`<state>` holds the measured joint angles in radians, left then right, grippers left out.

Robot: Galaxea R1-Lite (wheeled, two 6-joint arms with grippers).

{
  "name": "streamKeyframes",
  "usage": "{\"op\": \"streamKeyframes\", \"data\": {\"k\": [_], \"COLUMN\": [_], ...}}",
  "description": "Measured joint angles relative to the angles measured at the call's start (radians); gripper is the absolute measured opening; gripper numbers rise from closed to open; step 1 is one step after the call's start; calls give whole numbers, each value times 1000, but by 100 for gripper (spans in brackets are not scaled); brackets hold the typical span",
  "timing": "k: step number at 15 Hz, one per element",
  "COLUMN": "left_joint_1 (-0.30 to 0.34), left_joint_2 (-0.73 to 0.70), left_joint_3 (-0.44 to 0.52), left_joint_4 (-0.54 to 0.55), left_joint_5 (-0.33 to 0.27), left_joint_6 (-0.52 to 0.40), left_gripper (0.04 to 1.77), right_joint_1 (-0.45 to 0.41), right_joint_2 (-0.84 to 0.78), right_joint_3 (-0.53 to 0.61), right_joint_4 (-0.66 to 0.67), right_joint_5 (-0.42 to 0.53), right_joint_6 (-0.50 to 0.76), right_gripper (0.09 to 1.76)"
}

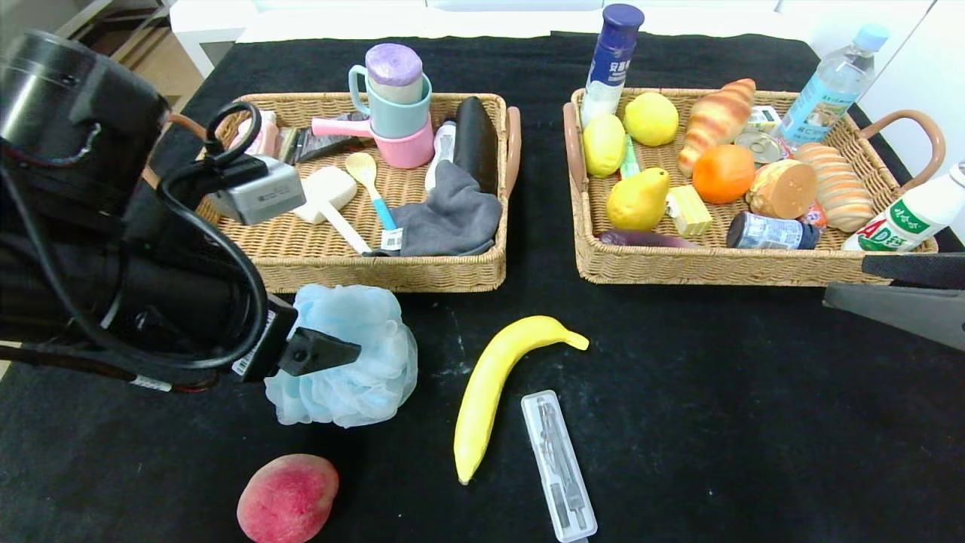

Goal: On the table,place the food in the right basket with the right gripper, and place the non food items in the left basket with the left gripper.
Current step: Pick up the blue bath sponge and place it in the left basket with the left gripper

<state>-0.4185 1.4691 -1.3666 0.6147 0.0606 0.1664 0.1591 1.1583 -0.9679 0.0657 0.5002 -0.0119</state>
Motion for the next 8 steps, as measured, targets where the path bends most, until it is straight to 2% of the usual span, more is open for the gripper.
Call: {"op": "streamKeyframes", "data": {"k": [8], "left_joint_1": [-14], "left_joint_2": [158], "left_joint_3": [-3], "left_joint_4": [-10], "left_joint_5": [19], "left_joint_6": [-58], "left_gripper": [172], "right_joint_1": [0], "right_joint_2": [11], "right_joint_3": [1], "right_joint_4": [0], "right_joint_5": [0], "right_joint_6": [-8], "right_gripper": [171]}}
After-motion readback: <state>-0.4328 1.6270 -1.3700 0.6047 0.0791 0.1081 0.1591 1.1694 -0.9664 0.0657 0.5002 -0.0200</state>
